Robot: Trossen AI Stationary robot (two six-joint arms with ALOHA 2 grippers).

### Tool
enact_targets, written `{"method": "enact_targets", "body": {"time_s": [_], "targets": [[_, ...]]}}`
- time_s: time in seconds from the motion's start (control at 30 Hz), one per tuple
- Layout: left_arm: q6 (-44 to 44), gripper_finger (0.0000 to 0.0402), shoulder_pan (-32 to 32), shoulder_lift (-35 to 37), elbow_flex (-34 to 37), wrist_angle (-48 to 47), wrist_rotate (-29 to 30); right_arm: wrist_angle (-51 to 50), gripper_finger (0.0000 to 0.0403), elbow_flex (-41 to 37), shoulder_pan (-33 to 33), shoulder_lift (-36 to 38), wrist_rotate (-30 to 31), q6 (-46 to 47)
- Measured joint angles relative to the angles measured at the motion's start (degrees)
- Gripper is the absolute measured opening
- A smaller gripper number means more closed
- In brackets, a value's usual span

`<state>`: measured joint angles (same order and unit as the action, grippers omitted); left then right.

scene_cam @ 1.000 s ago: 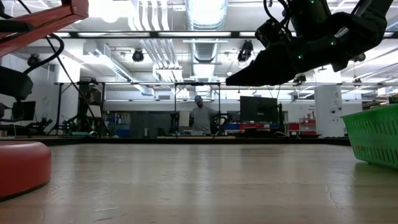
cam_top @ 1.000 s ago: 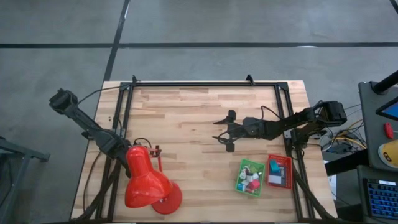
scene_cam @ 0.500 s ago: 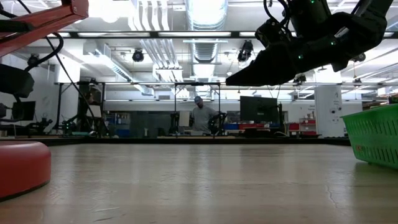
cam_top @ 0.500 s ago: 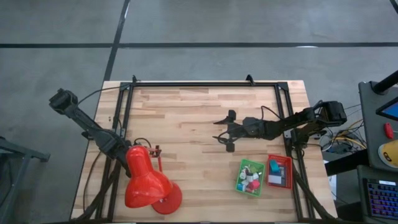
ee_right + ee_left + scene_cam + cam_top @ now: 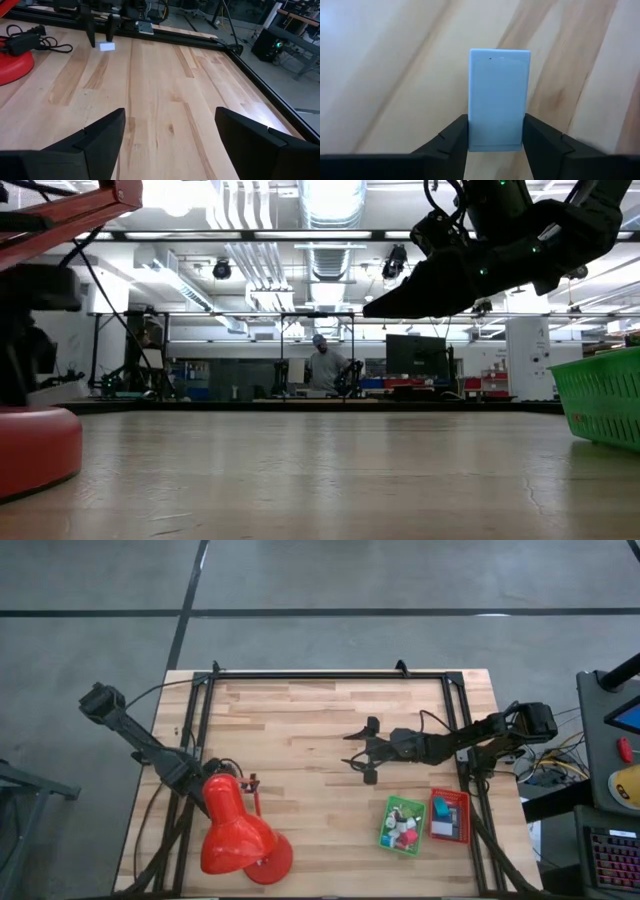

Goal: Pick & Place Office items
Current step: Put the white digital clock into the red basket

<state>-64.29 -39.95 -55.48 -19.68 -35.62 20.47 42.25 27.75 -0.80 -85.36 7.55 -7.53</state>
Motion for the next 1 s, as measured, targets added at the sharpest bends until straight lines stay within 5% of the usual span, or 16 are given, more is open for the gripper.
{"method": "enact_targets", "body": {"time_s": [0.27,0.4,0.5,0.77,1.0], "targets": [[1.1,0.0160,0.0,0.0,0.9,11.8,22.3,0.0,0.0307,0.0,0.0,0.0,0.0,0.0],[8.3,0.0160,0.4,0.0,3.5,23.0,31.7,0.0,0.0301,0.0,0.0,0.0,0.0,0.0],[16.7,0.0160,2.2,0.0,6.8,33.8,31.8,0.0,0.0298,0.0,0.0,0.0,0.0,0.0],[20.7,0.0161,7.0,-1.4,19.3,64.2,29.5,0.0,0.0305,0.0,0.0,0.0,0.0,0.0],[28.3,0.0161,8.5,-3.7,16.5,65.7,27.9,0.0,0.0311,0.0,0.0,0.0,0.0,0.0]]}}
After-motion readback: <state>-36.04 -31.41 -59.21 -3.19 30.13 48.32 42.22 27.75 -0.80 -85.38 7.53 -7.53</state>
